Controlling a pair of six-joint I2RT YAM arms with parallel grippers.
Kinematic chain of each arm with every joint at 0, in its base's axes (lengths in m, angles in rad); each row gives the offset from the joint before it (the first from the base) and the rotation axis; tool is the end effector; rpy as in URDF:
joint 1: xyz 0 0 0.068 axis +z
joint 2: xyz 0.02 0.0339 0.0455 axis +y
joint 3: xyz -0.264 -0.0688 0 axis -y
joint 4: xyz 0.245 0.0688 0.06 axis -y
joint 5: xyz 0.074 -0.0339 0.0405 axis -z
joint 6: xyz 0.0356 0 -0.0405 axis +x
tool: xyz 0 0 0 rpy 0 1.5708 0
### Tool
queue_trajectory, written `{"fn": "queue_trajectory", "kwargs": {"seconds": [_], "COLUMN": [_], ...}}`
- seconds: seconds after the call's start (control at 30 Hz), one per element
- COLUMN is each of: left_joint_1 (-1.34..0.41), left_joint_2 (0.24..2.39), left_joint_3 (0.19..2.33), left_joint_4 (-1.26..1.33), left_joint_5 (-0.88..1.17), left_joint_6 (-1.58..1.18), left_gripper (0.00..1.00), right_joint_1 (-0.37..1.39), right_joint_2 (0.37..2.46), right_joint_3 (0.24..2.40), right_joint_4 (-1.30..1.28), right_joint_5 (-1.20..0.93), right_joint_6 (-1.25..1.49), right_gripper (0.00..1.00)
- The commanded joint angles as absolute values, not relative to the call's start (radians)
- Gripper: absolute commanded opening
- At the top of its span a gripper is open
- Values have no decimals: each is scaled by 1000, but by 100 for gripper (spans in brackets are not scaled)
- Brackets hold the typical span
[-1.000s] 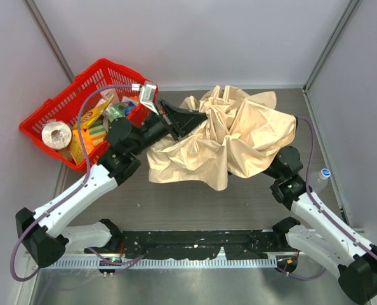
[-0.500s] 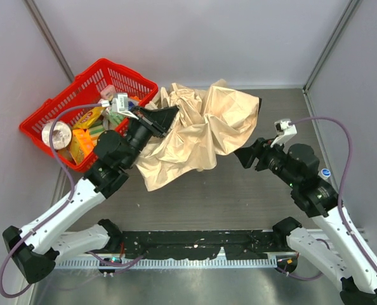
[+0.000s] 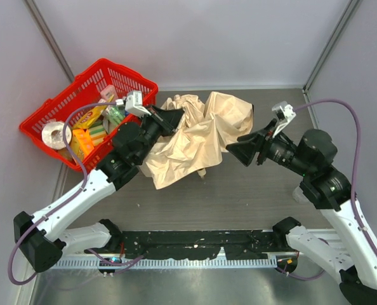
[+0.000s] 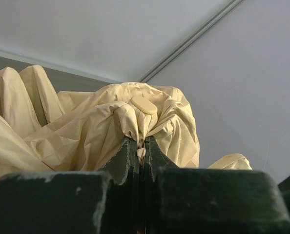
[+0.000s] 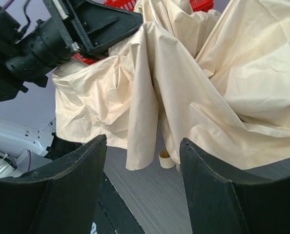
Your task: Put away the umbrella
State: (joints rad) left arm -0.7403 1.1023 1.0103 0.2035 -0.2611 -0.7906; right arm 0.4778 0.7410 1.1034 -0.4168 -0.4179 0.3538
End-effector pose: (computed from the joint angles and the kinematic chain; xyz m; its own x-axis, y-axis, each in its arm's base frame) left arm 0.1967 -0.1672 0.3984 -0.2708 -0.6827 -0.6786 0.3835 0.5701 -0.7266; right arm 0.1172 0.0769 0.4289 -0.3156 0.1932 -0.9290 -0.7151 0.5952 0.3667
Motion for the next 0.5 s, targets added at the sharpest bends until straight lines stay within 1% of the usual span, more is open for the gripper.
{"fn": "queue_trajectory", "kwargs": {"seconds": [0.0, 0.07, 0.2, 0.27, 0.3, 0.33, 0.37, 0.4, 0.47], "left_joint_1": [-741, -741, -741, -739, -742, -741, -741, -741, -742], "left_joint_2": [1095, 1100, 1112, 1118, 1118, 1121, 1123, 1130, 1147], "left_joint_3": [1075, 1072, 1072, 1071, 1072, 1074, 1074, 1072, 1069], "left_joint_4": [311, 314, 322, 330, 331, 333, 333, 336, 353], "left_joint_5": [-252, -247, -244, -239, -239, -238, -239, -239, -232], "left_joint_6": [-839, -850, -864, -871, -879, -885, -894, -913, -948], "left_gripper": [0, 0, 0, 0, 0, 0, 0, 0, 0], "right_joint_1": [492, 517, 580, 624, 656, 678, 716, 744, 837], "right_joint_2": [821, 845, 885, 900, 905, 925, 928, 948, 983], "right_joint_3": [1118, 1117, 1114, 1114, 1120, 1121, 1124, 1123, 1105], "right_joint_4": [-322, -292, -258, -253, -255, -249, -242, -220, -166], "right_joint_5": [-430, -439, -431, -398, -390, -376, -370, -344, -322], "right_joint_6": [360, 370, 379, 376, 376, 382, 387, 408, 443], "right_gripper": [66, 66, 62, 55, 46, 36, 5, 1, 1]}}
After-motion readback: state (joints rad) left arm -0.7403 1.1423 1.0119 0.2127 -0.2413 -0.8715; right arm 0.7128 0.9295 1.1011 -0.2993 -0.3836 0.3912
